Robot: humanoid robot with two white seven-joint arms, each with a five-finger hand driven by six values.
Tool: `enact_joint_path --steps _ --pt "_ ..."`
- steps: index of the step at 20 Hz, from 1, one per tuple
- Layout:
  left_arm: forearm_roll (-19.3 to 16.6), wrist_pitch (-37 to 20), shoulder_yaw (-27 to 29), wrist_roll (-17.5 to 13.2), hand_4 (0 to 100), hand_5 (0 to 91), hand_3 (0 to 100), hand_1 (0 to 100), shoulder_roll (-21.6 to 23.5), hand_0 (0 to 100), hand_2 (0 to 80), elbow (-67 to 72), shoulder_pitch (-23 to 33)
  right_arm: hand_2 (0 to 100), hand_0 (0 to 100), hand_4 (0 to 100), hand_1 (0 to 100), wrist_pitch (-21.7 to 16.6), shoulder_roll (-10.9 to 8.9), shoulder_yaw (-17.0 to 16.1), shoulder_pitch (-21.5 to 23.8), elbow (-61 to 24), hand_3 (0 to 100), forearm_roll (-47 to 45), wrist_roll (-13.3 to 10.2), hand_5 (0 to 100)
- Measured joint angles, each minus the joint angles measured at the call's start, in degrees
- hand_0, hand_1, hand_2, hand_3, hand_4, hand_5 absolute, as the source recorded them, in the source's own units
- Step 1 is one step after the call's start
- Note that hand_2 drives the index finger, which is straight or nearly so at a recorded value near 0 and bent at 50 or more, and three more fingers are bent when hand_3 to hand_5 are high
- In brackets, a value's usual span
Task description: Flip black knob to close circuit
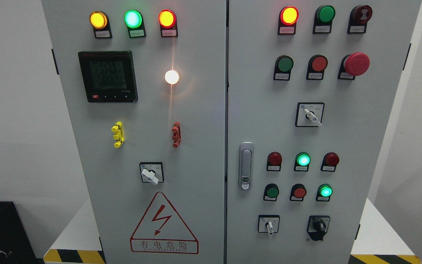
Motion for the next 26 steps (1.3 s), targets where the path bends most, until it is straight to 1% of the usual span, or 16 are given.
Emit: enact_joint_path --steps 6,9,14,19,23,26 --pt "0.0 0.0 0.0 0.0 0 0.0 0 56 0.0 12 0.0 0.0 0.0 88 0 87 1 2.95 0.06 -0.07 -0.33 -7.72 100 6.75 -0.25 90" --pt "0.0 0.0 0.0 0.0 0 0.0 0 56 0.0 12 0.0 0.0 0.0 89 0 88 1 5.32 0.09 -0.06 -0.59 -11.67 100 9.18 0.8 91" --pt "0.0 0.0 0.0 0.0 0 0.0 0 56 0.0 12 0.0 0.0 0.0 89 0 89 2 9.26 0.12 0.03 -1.28 -17.92 100 14.1 1.67 92" --pt "0.0 0.0 0.0 0.0 0 0.0 0 56 0.0 12 0.0 0.0 0.0 89 0 90 2 15.42 0.16 0.88 -2.08 -24.34 100 17.96 5.27 93" --pt "0.0 0.0 0.0 0.0 0 0.0 0 56 0.0 12 0.0 0.0 0.0 89 0 90 3 18.54 0.21 1.73 -3.77 -28.39 100 20.81 7.8 93" --pt "0.0 0.0 0.0 0.0 0 0.0 0 56 0.0 12 0.0 0.0 0.0 89 0 90 3 20.08 0.24 2.37 -5.03 -30.76 100 22.83 8.99 94"
